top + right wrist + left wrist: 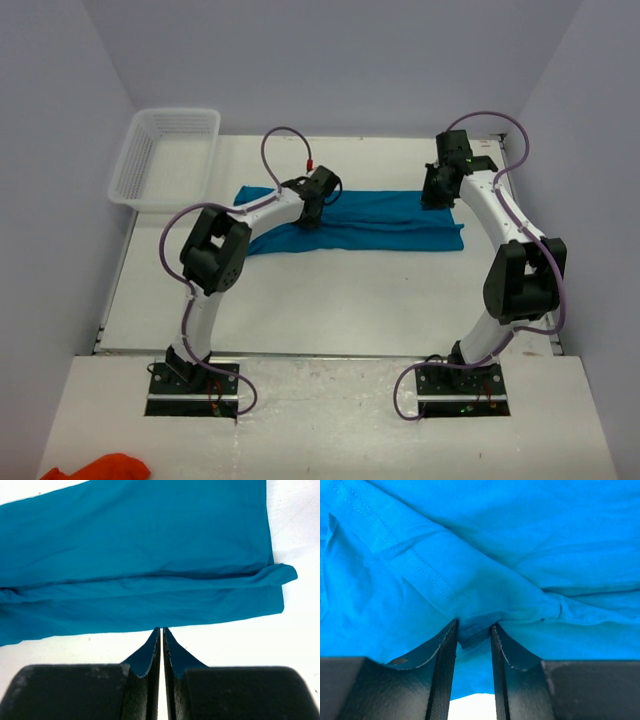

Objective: Fold and stack the t-shirts
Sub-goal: Fold the other side of the tshirt into a rectangle

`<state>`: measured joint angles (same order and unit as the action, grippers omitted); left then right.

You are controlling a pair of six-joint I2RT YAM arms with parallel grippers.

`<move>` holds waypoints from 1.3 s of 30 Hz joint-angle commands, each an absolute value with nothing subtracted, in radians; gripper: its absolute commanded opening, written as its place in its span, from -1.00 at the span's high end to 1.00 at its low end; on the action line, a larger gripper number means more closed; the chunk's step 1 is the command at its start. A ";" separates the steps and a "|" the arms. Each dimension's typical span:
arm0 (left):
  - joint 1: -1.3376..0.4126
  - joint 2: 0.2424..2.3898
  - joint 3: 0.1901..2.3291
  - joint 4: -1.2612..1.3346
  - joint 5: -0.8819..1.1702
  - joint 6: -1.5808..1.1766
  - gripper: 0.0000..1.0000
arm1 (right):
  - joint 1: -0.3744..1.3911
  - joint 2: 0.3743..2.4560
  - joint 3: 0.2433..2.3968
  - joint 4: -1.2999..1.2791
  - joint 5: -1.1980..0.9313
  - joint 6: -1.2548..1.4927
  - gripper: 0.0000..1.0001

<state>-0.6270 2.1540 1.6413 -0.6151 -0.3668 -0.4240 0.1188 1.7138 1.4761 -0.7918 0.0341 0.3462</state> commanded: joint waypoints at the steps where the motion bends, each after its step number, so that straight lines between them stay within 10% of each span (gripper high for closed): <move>1: -0.647 2.109 1.672 -0.586 -0.416 -0.402 0.33 | 0.118 1.700 1.482 -0.776 0.026 0.341 0.90; 19: -0.660 2.132 1.755 -0.601 -0.483 -0.361 0.73 | 0.120 1.701 1.489 -0.785 0.017 0.337 0.90; 28: -0.658 2.203 1.853 -0.537 -0.466 -0.285 0.50 | 0.121 1.706 1.508 -0.798 0.015 0.333 0.89; 39: -0.655 2.235 1.875 -0.313 -0.390 -0.167 -0.34 | 0.120 1.704 1.488 -0.784 0.006 0.336 0.89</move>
<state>-0.6559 2.2848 1.8797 -0.4770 -0.4095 -0.2264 0.1188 1.7142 1.4761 -0.7944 0.0250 0.3458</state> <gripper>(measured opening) 0.667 0.055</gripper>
